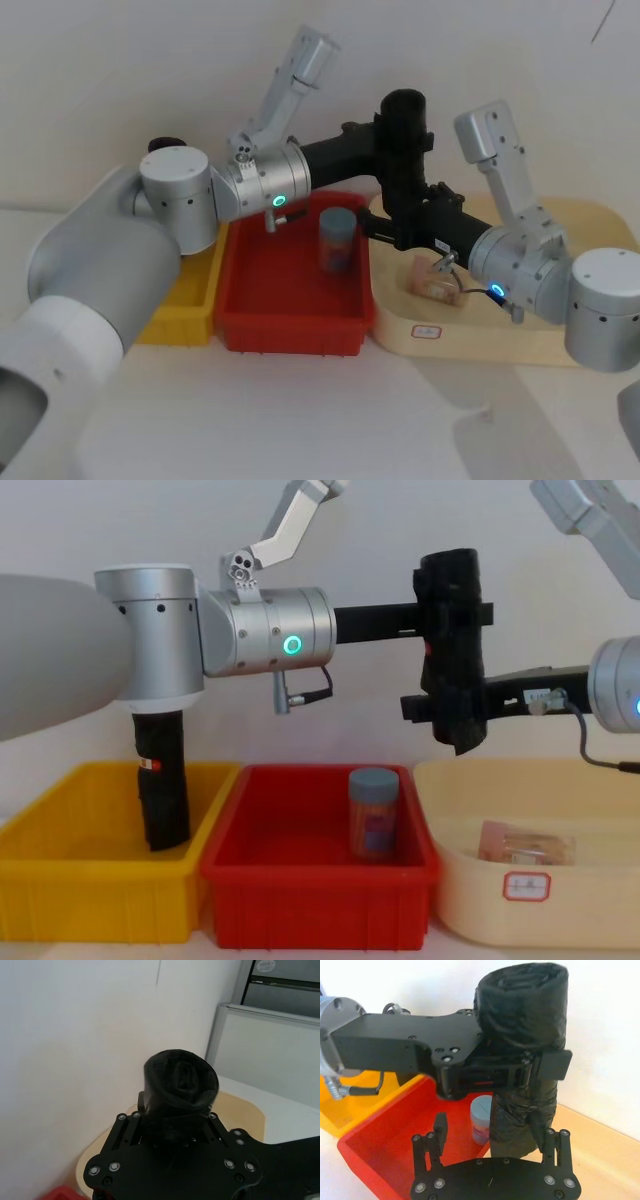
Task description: Pick up the garbage bag with the one hand and transfer it to the other hand.
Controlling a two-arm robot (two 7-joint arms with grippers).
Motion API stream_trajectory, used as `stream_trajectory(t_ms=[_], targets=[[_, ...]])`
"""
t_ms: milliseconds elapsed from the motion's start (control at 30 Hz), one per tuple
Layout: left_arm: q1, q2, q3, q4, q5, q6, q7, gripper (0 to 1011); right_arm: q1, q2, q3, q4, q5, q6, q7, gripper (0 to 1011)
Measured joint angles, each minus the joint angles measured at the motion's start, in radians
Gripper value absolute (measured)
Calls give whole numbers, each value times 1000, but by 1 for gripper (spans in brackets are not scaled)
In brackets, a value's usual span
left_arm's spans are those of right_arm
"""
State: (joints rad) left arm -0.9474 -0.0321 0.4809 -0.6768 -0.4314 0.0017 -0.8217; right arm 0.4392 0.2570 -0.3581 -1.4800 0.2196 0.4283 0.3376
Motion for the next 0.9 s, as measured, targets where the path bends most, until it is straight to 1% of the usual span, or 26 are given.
stream_trajectory(t_ms=[233, 367, 400, 700, 900], targets=[[39, 14, 10, -71, -4, 33, 6, 376, -6, 2, 2, -6, 5, -1, -13, 999], [53, 20, 15, -97, -4, 44, 15, 376, -12, 4, 4, -14, 7, -1, -20, 1000], [65, 25, 19, -121, -3, 53, 25, 376, -16, 6, 6, -19, 10, -2, -24, 1000], [91, 41, 31, -174, 5, 74, 59, 375, -35, 17, 14, -44, 16, -5, -34, 1000], [102, 48, 36, -197, 10, 83, 83, 375, -47, 23, 17, -59, 20, -6, -39, 1000]])
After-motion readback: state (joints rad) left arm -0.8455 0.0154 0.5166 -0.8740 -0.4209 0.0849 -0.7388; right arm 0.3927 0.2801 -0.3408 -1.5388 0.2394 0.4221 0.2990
